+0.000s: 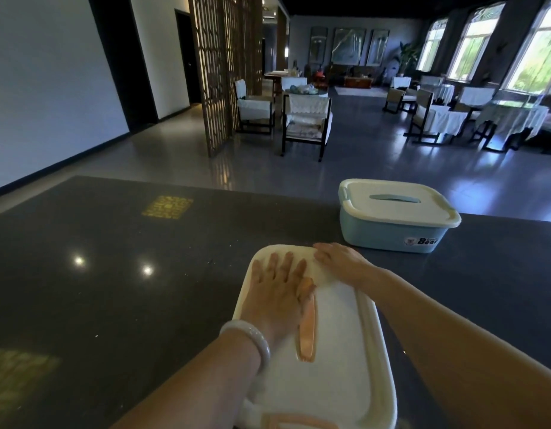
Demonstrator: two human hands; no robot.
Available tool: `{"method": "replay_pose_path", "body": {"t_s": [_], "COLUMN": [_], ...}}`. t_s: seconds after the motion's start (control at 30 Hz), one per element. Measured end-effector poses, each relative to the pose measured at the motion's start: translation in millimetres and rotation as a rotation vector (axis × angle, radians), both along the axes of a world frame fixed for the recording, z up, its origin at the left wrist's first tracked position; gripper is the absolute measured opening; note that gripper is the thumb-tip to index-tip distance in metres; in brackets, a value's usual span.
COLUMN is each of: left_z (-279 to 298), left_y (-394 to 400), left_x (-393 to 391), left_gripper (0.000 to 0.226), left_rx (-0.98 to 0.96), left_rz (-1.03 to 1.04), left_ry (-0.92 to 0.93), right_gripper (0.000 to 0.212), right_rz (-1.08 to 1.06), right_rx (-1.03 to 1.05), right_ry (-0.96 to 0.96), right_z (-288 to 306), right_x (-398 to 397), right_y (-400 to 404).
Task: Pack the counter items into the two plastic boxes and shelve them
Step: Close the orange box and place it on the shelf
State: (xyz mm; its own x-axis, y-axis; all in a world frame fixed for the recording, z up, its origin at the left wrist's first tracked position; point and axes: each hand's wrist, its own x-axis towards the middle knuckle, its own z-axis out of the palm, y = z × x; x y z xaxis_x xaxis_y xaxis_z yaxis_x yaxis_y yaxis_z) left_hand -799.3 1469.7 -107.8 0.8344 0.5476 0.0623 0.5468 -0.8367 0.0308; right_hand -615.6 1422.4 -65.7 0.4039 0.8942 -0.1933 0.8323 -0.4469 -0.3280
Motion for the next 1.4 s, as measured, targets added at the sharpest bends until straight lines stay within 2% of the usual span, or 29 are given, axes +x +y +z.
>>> {"method": "replay_pose_path", "body": {"t_s": [0.1, 0.33, 0.5, 0.57, 0.8, 1.13, 1.4], "left_z": [2.5, -0.5, -0.8, 0.5, 3.3, 5.8, 4.3], "left_y": [-2.7, -1.1, 0.5, 0.6, -1.3, -2.4, 0.8], "left_x": [0.5, 1.2, 2.3, 2.3, 0.7, 1.1, 1.9], "left_gripper": [0.064, 0.074, 0.071, 0.071, 0.063, 0.064, 0.063], "left_rx": [0.01, -0.01, -0.055, -0.076, -0.078, -0.101, -0.115], "left_rz": [0.006, 0.002, 0.006, 0.009, 0.017, 0.027, 0.008], "left_ry": [-0.02, -0.024, -0.018, -0.018, 0.001, 0.015, 0.009], "right_gripper": [0.043, 0.047, 0.027, 0.026, 0.022, 0.008, 0.024], "right_rz": [-0.01, -0.042, -0.015, -0.022, -0.023, -0.036, -0.127], "right_rx": [-0.044, -0.052, 0.139, 0.207, 0.293, 0.348, 0.259], "right_ry": [0.134, 0.272, 0.395, 0.423, 0.427, 0.403, 0.29], "right_z": [5.7, 4.2, -0.6, -2.4, -7.3, -8.1, -12.2], "right_x": [7.6, 33.2, 34.8, 33.6, 31.9, 29.9, 22.7], "right_y": [19.5, 28.3, 20.8, 18.0, 11.4, 11.9, 5.9]}}
